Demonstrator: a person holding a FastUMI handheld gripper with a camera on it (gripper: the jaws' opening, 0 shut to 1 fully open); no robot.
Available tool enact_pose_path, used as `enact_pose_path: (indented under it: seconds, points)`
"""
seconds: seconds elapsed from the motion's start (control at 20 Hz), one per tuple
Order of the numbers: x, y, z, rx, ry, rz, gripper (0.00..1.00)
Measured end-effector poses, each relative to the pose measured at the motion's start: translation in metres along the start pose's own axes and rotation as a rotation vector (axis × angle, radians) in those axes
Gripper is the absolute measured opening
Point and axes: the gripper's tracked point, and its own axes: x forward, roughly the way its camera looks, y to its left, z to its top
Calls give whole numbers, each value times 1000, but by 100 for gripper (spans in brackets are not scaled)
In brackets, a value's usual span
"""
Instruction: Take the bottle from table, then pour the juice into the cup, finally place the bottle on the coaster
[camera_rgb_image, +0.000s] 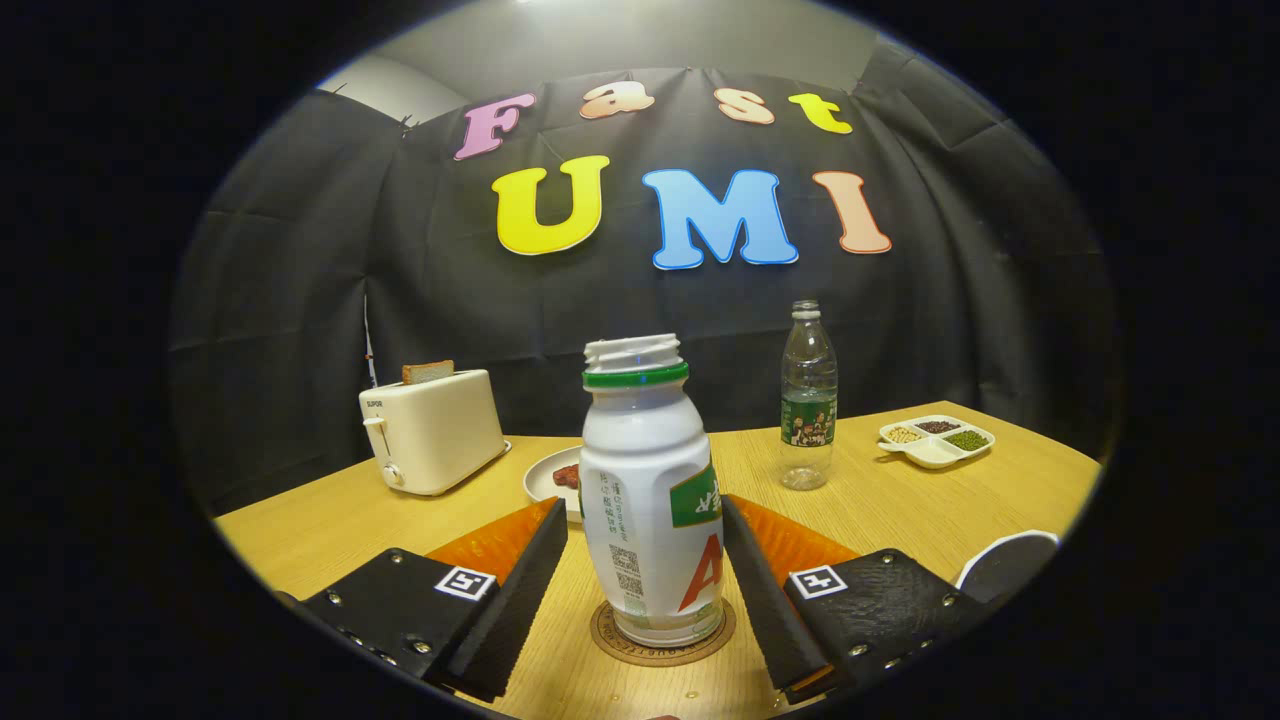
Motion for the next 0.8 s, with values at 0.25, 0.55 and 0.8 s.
enact_pose_path:
  seconds: [0.25, 0.55, 0.8]
  points:
    - [2, -3, 1, -6, -8, -24, 69]
    - [-9, 13, 15, 100, -25, 16, 66]
    - [-33, 29, 39, 321, -96, 65, 65]
